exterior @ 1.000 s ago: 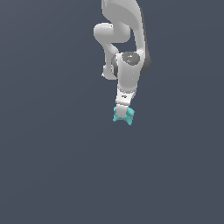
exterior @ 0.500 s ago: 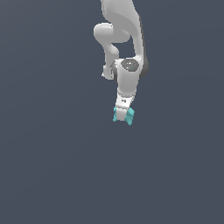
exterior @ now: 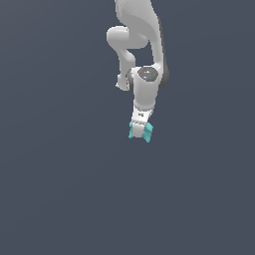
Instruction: Pick up the object and move it to a goal position.
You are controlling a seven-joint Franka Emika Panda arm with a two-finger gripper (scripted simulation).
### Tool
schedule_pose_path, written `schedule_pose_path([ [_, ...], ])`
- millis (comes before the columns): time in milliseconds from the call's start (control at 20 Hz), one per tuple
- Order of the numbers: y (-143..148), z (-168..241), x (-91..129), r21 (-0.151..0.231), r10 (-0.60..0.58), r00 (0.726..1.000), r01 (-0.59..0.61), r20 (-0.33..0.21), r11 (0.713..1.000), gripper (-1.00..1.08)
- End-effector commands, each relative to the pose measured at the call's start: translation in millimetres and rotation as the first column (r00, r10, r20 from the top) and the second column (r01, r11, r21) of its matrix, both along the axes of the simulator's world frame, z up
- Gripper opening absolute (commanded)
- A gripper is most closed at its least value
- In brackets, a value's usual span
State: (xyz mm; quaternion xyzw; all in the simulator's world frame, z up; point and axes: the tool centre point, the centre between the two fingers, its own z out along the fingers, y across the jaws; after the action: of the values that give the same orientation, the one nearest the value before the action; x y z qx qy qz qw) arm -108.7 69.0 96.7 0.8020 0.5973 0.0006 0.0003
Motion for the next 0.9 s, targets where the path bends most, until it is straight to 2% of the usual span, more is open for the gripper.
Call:
schedule_pose_path([
  [0,0,1,1,0.000,0.000,1.000,0.000,0.000,1.000,-1.00],
  [400,6,18,17,0.001,0.000,1.000,0.000,0.000,1.000,-1.00],
  [850,22,62,58,0.002,0.000,1.000,0.000,-0.001,1.000,-1.00],
])
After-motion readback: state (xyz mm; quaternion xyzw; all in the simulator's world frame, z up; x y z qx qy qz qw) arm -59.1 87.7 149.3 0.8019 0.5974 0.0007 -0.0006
